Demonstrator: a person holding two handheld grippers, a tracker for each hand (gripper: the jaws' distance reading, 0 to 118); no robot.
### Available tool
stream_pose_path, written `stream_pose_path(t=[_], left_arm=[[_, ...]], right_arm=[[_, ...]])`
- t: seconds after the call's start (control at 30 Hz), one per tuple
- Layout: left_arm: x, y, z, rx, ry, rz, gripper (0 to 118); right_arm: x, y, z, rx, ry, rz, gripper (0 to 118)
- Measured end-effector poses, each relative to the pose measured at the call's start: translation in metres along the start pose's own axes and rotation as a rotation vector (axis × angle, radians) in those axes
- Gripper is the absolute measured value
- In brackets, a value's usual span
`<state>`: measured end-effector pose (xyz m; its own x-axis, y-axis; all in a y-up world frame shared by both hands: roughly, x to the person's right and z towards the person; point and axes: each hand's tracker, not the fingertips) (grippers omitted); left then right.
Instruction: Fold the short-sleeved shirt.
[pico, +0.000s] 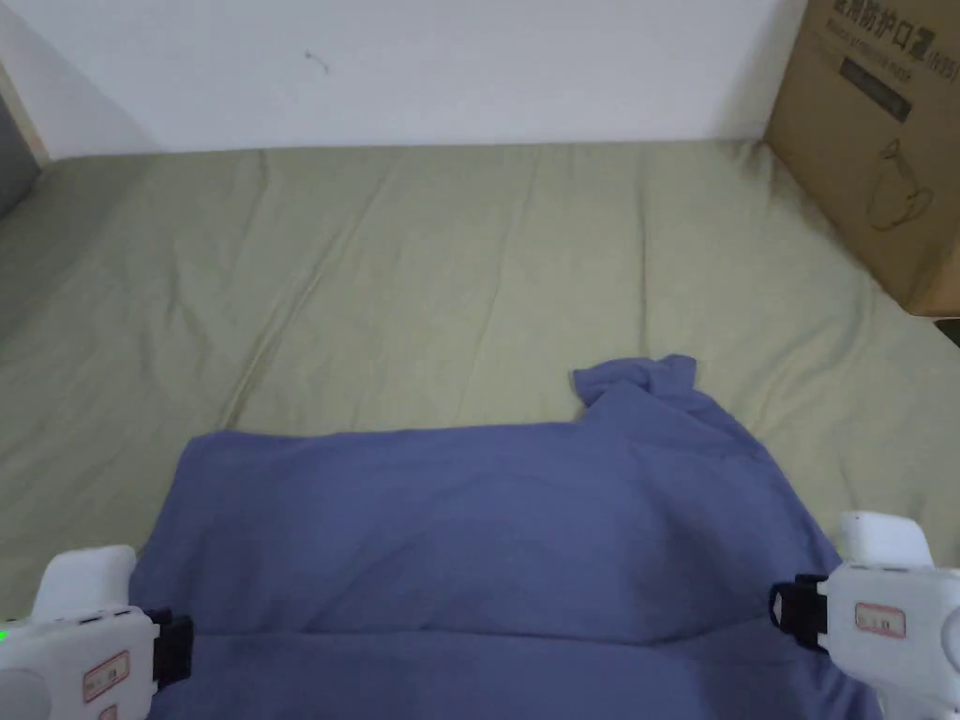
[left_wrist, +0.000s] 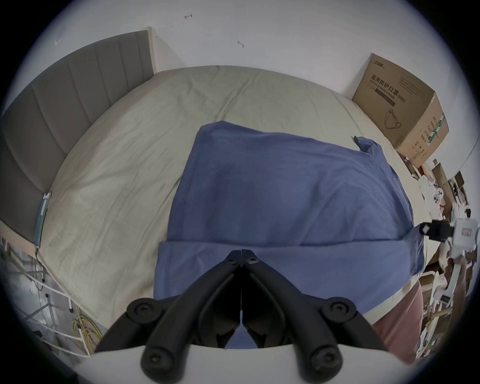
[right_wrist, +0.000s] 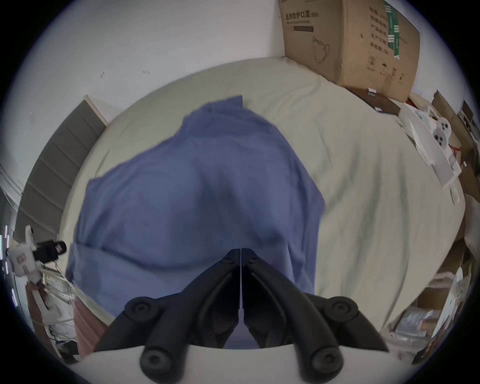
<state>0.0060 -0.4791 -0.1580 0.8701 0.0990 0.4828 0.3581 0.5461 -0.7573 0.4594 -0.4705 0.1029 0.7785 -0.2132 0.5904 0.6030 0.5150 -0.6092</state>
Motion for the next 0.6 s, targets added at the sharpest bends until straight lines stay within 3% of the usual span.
stream_pose_path(t=[0.17,0.2,0.23,0.27,0.43,0.53,0.6], left_arm=[[0.007,0.028,-0.014,0.016,-0.02,0.021,0],[0.008,0.032,-0.018,0.02,-0.021,0.018,0],[0.009,0.035,-0.023,0.018,-0.022,0.015,0],[0.016,0.04,-0.024,0.014,-0.02,0.01,0],[0.022,0.046,-0.042,-0.022,-0.036,0.012,0],[0.022,0.046,-0.051,-0.046,-0.017,0.011,0],[0.021,0.046,-0.054,-0.057,-0.005,0.007,0]], right_arm=[[0.008,0.089,-0.041,0.053,-0.016,0.009,6],[0.01,0.106,-0.054,0.042,-0.062,0.032,23],[0.012,0.122,-0.069,0.03,-0.091,0.045,66],[0.015,0.136,-0.086,0.018,-0.079,0.06,91],[0.025,0.168,-0.152,-0.07,-0.065,0.066,95],[0.025,0.164,-0.18,-0.155,-0.095,0.078,89],[0.02,0.161,-0.174,-0.109,-0.117,0.091,86]])
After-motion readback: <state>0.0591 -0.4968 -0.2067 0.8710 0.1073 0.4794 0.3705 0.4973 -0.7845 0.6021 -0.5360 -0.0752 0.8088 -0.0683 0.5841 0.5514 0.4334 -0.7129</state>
